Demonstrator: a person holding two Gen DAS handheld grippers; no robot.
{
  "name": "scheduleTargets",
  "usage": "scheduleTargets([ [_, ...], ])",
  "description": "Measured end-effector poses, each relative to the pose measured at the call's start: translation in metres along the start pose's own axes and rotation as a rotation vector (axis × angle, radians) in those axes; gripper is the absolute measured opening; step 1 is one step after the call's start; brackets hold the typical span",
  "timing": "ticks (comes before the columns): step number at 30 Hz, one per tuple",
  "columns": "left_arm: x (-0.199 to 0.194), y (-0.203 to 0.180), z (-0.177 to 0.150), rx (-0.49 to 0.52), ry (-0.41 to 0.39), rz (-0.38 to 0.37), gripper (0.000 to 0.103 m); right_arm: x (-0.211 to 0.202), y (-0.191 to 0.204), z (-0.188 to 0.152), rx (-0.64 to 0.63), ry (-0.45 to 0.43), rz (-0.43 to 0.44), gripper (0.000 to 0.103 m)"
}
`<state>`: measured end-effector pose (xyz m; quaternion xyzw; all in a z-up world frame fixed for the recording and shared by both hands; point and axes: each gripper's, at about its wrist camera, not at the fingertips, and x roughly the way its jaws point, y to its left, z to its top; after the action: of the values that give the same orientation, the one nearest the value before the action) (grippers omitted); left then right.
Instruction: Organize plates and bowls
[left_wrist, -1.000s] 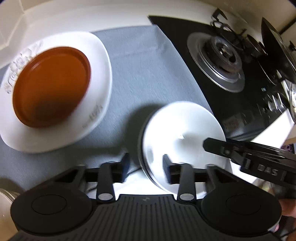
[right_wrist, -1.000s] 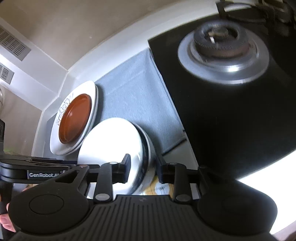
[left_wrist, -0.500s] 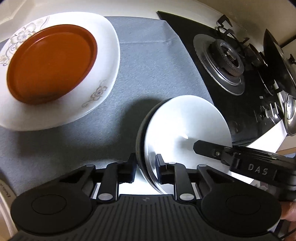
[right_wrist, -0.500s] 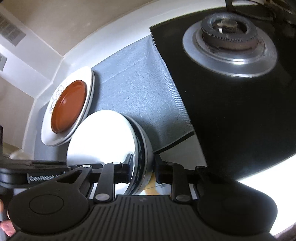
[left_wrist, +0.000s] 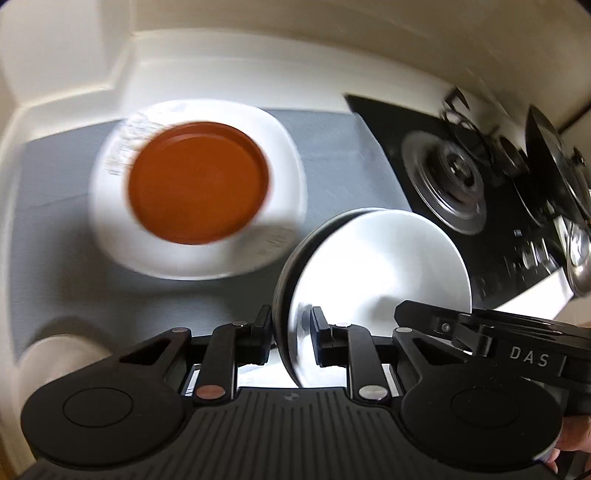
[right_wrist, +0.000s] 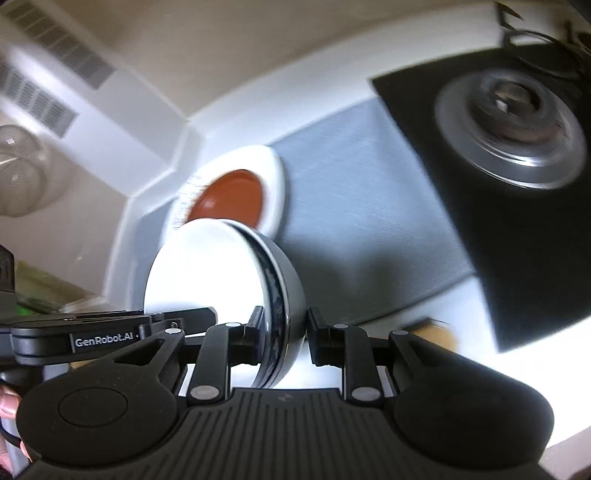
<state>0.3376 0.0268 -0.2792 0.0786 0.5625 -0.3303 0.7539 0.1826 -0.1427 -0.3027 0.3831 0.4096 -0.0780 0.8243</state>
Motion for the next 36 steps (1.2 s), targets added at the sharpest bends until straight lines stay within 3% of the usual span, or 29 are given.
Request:
scheduleTargets([
  [5,-0.039,0.041,-0.005,-0.088,-0.024,0.029,0.023,0.010,0.047,0.009,-0.066,0.034,0.055,0.026],
  [12,-0.080,0.099,-0.024,-0.228,-0.069,0.160,0.024,0.049,0.119,0.007,-0.198,0.127,0.123,0.026],
  [17,-0.094,0.142,-0.041,-0.345,-0.057,0.179,0.024,0.079,0.153,0.000,-0.247,0.192,0.156,0.026],
  [29,-0.076,0.180,-0.069,-0.433,0.013,0.189,0.023,0.121,0.173,-0.023,-0.317,0.312,0.130,0.025],
  [36,-0.061,0.182,-0.072,-0.401,0.040,0.225,0.023,0.137,0.179,-0.035,-0.409,0.354,0.078,0.023],
])
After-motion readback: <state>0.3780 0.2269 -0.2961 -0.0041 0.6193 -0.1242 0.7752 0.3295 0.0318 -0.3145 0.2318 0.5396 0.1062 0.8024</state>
